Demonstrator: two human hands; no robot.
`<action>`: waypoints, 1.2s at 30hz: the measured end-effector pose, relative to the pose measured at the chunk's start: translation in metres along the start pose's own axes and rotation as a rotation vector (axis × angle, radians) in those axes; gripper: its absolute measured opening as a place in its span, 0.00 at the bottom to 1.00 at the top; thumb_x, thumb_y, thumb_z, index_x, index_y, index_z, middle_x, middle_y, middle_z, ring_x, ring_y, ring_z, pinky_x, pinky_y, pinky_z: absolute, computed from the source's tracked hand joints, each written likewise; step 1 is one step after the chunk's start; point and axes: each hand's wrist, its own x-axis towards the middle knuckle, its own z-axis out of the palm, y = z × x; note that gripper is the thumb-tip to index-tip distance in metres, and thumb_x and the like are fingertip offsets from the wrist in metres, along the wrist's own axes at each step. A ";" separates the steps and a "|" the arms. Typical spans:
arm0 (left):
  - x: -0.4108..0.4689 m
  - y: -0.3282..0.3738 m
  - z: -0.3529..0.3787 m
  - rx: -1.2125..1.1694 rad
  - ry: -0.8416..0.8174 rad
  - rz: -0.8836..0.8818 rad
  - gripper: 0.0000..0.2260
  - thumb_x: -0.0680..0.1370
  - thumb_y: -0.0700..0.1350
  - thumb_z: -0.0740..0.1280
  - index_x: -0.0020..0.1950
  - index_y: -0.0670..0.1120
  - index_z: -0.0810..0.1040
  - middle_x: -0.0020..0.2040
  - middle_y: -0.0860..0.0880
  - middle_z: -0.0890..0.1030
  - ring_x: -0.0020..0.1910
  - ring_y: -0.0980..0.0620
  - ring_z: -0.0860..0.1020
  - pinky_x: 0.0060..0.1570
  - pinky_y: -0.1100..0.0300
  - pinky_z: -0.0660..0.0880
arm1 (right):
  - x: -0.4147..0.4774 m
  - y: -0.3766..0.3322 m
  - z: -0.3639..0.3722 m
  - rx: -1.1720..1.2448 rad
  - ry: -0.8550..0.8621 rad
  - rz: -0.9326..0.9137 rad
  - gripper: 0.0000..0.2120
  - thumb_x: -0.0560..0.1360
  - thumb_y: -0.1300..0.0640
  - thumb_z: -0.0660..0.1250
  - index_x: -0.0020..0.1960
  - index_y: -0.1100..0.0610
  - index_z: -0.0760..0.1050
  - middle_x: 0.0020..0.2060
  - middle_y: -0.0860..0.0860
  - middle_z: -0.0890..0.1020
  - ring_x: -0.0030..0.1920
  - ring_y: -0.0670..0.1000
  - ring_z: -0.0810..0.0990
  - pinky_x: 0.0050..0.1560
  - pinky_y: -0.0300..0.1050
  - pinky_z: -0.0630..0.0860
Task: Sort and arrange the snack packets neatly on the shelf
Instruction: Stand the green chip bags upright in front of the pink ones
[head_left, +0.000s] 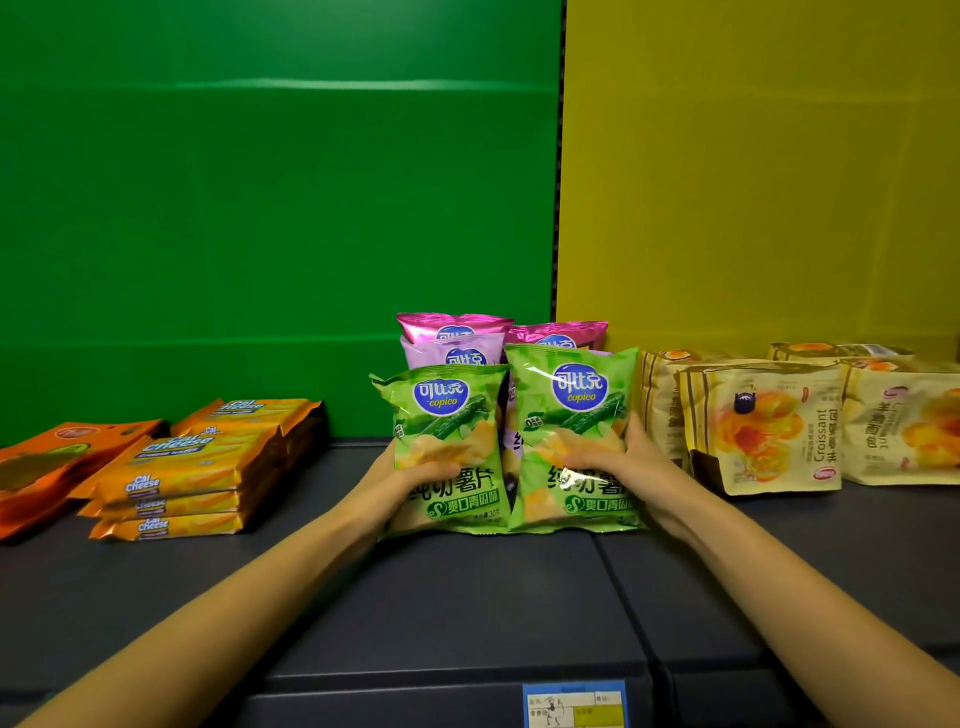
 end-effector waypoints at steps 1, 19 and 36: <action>0.000 0.000 0.001 -0.004 0.017 0.001 0.30 0.59 0.47 0.74 0.61 0.47 0.77 0.55 0.47 0.84 0.55 0.47 0.81 0.60 0.50 0.75 | -0.002 0.001 0.001 0.025 -0.006 0.001 0.51 0.58 0.53 0.79 0.74 0.51 0.53 0.66 0.49 0.73 0.58 0.47 0.76 0.54 0.43 0.75; -0.007 -0.005 -0.020 0.085 0.160 -0.043 0.40 0.49 0.58 0.82 0.57 0.49 0.73 0.55 0.48 0.83 0.54 0.49 0.82 0.59 0.46 0.76 | -0.017 0.005 0.009 0.078 0.169 -0.094 0.52 0.56 0.48 0.80 0.72 0.49 0.55 0.62 0.47 0.72 0.60 0.48 0.74 0.59 0.44 0.71; -0.021 -0.017 -0.002 0.128 0.120 0.019 0.27 0.63 0.64 0.69 0.57 0.52 0.71 0.61 0.49 0.77 0.60 0.51 0.78 0.62 0.45 0.73 | -0.023 0.004 0.018 0.037 0.401 -0.204 0.50 0.56 0.43 0.77 0.72 0.51 0.59 0.68 0.49 0.71 0.68 0.51 0.70 0.68 0.56 0.68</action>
